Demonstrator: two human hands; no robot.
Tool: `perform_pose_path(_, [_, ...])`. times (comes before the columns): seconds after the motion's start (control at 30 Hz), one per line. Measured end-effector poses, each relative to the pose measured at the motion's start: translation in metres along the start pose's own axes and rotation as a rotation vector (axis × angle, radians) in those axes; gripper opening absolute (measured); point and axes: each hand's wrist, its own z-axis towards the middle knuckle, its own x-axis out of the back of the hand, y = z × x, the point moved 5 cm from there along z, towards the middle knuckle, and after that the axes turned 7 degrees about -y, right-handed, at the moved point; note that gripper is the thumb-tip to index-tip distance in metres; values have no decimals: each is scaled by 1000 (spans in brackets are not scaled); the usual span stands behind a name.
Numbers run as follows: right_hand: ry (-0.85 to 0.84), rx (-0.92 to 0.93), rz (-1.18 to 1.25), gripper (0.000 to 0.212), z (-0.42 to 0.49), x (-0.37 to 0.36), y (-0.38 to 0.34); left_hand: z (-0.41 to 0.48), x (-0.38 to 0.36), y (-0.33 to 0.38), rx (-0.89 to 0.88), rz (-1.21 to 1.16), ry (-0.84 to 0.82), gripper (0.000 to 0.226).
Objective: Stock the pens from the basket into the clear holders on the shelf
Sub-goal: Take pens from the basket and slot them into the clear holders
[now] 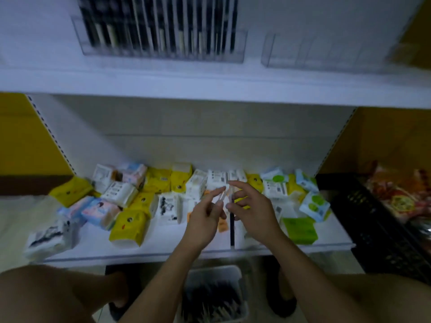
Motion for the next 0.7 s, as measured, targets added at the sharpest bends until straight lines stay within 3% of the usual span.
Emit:
perform_pose_path(0.27, [145, 284, 27, 48, -5, 54, -120, -9, 27, 132, -302, -24, 82, 11])
perform_pose_path(0.43, [183, 426, 81, 47, -1, 91, -189, -8, 42, 224, -458, -24, 24, 34])
perform_pose_path(0.7, [214, 580, 63, 36, 33, 140, -275, 23, 76, 341, -582, 219, 143, 29])
